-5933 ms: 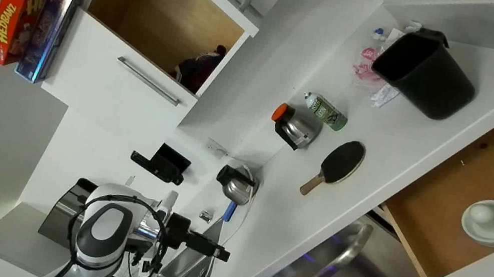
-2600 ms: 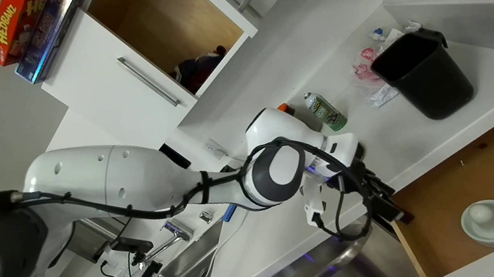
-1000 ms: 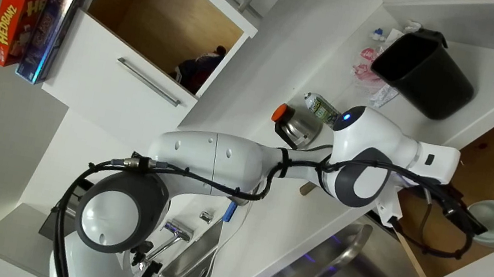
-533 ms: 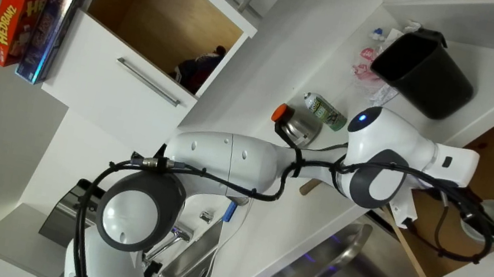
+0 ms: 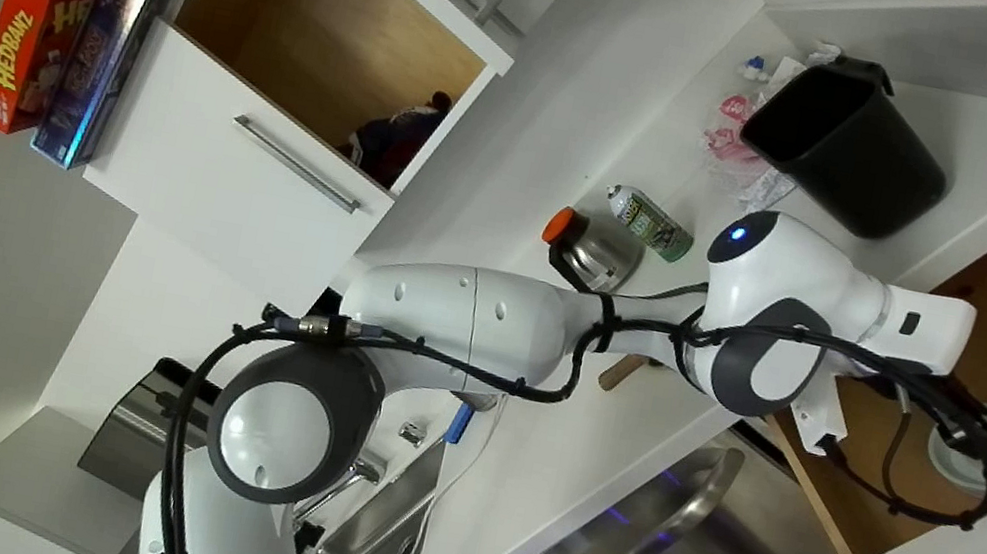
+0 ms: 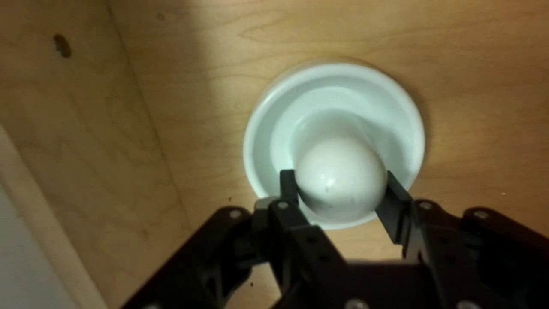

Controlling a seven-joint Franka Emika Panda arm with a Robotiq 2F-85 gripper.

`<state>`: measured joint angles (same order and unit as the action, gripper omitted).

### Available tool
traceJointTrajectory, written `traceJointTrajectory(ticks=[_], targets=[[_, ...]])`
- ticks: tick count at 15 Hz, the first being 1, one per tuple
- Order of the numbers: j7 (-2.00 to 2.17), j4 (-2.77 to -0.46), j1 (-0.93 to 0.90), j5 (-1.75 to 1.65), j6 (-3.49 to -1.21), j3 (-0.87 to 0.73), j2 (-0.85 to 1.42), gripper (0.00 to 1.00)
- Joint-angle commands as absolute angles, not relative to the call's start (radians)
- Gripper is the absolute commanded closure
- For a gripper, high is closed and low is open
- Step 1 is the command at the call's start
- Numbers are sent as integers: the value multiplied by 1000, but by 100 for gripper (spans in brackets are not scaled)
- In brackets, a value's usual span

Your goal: Remove the white object from the drawer and put it on the countertop

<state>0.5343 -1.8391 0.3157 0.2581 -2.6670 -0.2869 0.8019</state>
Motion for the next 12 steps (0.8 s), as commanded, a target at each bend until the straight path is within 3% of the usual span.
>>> traceJointTrajectory(ticks=[1,12], targets=[[525,-1863,311,281,-2623,-309,767,77],[358,-2115,349,259,-2519,-331,418,77]])
